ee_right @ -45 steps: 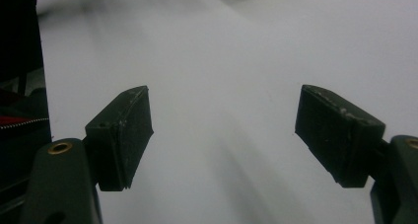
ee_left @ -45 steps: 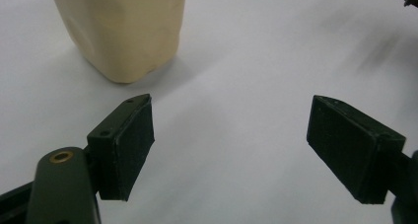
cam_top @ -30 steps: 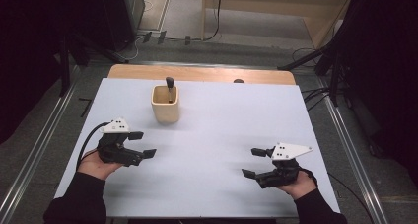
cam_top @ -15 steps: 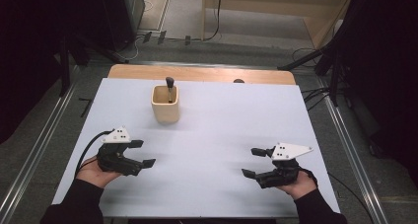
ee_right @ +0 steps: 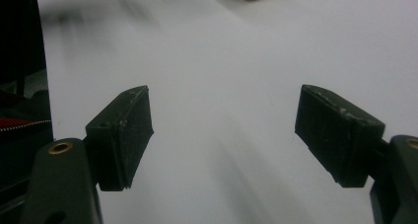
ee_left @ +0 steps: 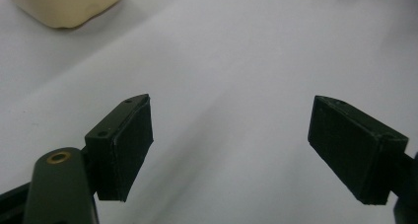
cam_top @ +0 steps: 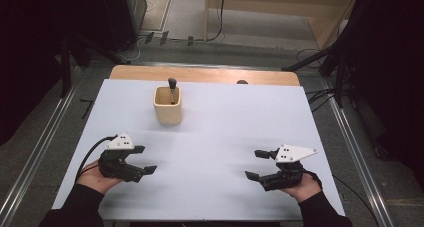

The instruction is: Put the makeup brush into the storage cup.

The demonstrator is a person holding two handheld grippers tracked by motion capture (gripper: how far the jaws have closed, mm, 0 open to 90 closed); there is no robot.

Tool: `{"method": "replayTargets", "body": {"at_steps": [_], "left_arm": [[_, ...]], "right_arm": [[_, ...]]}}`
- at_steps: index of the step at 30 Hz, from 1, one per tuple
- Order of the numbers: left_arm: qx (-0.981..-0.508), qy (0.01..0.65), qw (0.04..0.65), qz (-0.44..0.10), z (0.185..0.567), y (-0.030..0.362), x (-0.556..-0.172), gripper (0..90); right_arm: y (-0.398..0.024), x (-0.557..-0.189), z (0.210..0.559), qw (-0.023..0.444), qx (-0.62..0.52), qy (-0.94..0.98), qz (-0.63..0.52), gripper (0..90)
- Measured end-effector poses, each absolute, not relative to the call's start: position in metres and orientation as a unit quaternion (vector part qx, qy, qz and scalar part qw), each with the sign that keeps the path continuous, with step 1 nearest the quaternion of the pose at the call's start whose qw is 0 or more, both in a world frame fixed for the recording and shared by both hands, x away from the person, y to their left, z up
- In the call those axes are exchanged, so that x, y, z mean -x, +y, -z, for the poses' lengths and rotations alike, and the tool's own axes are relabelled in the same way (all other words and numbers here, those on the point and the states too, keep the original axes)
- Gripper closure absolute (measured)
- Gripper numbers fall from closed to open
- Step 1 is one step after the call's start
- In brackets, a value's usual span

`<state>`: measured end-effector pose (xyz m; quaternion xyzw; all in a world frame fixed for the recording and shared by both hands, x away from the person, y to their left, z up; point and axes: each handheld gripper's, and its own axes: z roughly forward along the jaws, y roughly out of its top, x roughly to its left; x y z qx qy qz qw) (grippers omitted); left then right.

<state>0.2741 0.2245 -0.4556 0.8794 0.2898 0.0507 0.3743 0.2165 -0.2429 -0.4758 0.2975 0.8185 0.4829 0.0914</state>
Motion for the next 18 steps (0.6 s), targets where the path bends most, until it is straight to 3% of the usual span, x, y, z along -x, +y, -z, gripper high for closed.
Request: {"method": "replayTargets", "body": {"at_steps": [18], "left_arm": [[-0.881, 0.290, 0.372, -0.047, 0.4574, 0.2257, -0.2745, 17.6]], "right_arm": [[-0.2424, -0.2166, 0.4754, 0.090, -0.297, 0.819, -0.483, 22.8]]}}
